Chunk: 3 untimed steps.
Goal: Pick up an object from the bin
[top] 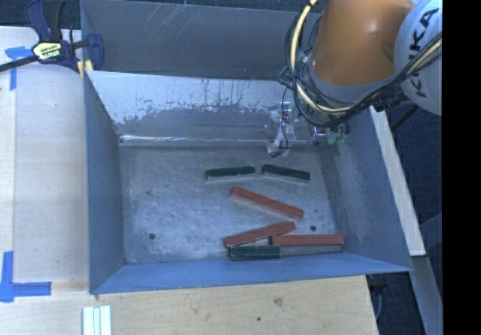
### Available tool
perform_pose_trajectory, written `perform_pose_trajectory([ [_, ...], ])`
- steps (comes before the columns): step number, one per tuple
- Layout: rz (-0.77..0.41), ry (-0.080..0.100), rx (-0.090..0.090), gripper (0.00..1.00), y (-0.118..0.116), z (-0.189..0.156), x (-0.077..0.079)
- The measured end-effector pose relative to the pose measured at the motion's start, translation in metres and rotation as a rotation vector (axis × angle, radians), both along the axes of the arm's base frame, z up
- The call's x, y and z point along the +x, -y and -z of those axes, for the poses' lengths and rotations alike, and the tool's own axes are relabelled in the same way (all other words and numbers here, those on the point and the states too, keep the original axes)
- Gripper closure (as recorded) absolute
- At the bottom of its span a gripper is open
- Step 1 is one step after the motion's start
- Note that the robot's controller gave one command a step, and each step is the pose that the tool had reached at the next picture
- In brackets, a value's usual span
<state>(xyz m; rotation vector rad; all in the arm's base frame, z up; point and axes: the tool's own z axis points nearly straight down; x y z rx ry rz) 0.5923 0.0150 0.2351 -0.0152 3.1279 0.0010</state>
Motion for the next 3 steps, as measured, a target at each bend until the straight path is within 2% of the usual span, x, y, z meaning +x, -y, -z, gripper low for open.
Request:
perform_pose_trajectory([
  [1, -0.238, -0.017, -0.001, 1.00, -0.045, 0.066, -0.051],
  [2, -0.233, -0.012, -0.002, 0.00, -0.044, 0.064, -0.049],
  [3, -0.388, -0.014, -0.003, 0.00, -0.039, 0.083, -0.079],
])
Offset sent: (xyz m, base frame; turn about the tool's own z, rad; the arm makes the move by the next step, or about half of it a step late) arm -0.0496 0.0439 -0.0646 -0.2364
